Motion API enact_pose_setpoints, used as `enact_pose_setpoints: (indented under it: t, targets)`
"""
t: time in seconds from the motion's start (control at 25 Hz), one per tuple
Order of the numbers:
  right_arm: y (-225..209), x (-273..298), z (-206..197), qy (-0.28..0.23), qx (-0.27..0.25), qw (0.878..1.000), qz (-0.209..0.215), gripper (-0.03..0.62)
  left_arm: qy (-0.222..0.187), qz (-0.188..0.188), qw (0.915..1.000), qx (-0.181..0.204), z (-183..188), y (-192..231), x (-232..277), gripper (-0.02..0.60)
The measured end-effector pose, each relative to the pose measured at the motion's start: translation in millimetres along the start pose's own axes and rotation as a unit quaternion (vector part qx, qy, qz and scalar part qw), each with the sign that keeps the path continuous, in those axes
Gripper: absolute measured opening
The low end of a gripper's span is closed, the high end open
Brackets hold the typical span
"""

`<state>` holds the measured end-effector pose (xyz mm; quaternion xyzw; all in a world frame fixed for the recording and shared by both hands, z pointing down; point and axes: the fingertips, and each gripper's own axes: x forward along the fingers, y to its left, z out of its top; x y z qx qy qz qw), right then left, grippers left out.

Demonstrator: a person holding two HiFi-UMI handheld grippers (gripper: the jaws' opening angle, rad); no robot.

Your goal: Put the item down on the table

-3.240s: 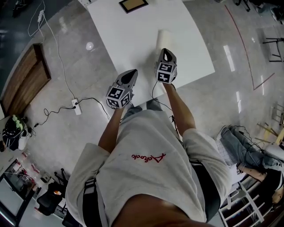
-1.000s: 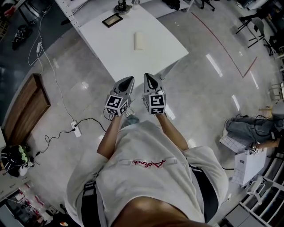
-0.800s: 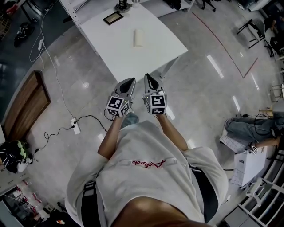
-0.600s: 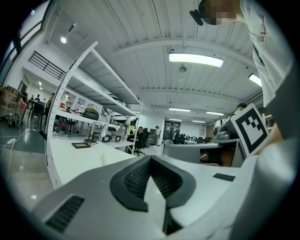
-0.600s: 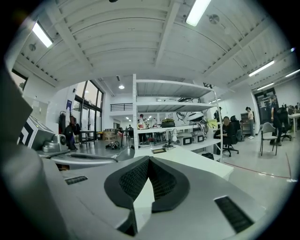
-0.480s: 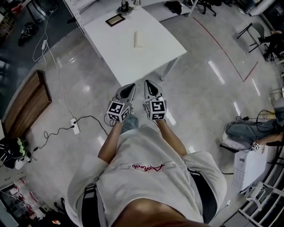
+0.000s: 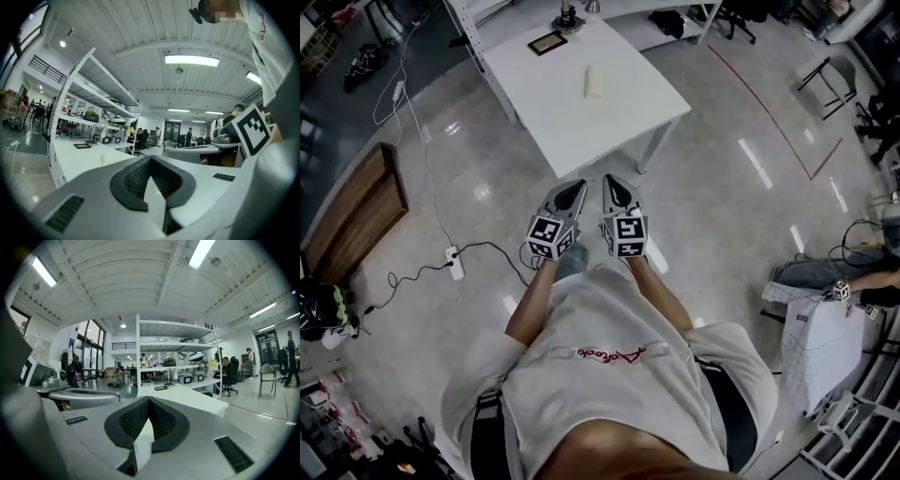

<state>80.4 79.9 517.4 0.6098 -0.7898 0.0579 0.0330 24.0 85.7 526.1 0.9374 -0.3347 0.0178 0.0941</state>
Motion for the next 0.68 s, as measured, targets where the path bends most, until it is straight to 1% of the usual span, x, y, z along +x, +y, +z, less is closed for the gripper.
enact_pose_setpoints:
  t: [0.36,0.68]
  targets:
    - [4.3,-4.3,3.6,0.0,-0.012,1.0,0.003,0.005,-0.005,0.004,1.0,0.005,4.2,-2.6,-4.2,0.019]
    - [2.0,-8.1,0.5,-0.001,-0.016,1.0,0.002,0.005,0.002,-0.002,1.0,0.006,-4.1,-8.7,-2.4,0.018]
